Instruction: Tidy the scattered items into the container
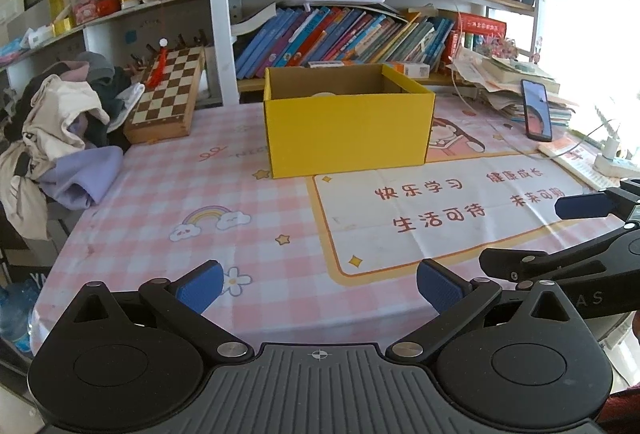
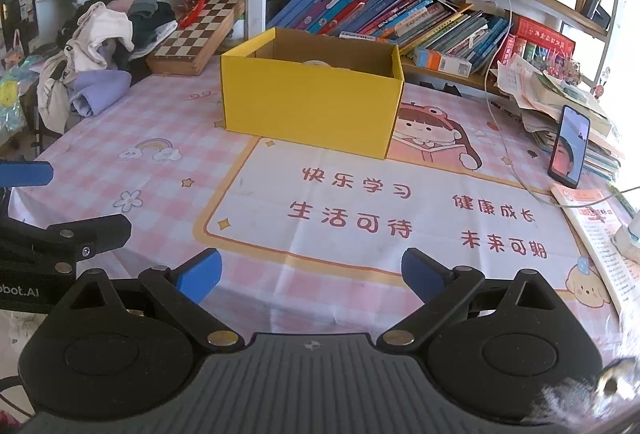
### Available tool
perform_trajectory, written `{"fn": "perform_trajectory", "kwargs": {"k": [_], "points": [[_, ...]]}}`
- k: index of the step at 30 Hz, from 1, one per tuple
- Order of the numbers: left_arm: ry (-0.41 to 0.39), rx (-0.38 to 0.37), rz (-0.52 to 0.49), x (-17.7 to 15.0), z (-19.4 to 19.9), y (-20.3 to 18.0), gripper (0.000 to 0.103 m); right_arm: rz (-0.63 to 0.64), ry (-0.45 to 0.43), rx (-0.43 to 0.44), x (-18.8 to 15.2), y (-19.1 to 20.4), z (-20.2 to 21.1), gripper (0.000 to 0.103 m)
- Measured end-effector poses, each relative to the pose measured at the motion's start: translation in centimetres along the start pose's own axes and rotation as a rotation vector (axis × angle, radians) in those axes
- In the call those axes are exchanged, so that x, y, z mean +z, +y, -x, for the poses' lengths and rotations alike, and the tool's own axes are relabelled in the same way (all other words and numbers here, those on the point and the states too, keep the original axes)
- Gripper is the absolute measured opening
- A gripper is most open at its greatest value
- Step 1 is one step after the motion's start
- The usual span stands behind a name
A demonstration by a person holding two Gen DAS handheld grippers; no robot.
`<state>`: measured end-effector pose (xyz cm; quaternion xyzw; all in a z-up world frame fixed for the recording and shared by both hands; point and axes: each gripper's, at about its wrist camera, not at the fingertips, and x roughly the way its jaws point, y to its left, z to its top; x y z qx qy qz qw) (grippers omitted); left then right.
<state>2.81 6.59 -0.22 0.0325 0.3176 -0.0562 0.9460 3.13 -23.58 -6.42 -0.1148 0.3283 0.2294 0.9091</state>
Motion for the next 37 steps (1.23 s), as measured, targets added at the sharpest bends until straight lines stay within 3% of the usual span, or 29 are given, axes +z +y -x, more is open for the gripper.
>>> {"fn": "perform_trajectory", "kwargs": {"k": [37], "points": [[0.039, -0.058, 0.027, 0.11, -0.6, 0.32, 0.103, 0.001, 0.023, 0.011, 0.13, -0.09, -0.57, 0.097]]}}
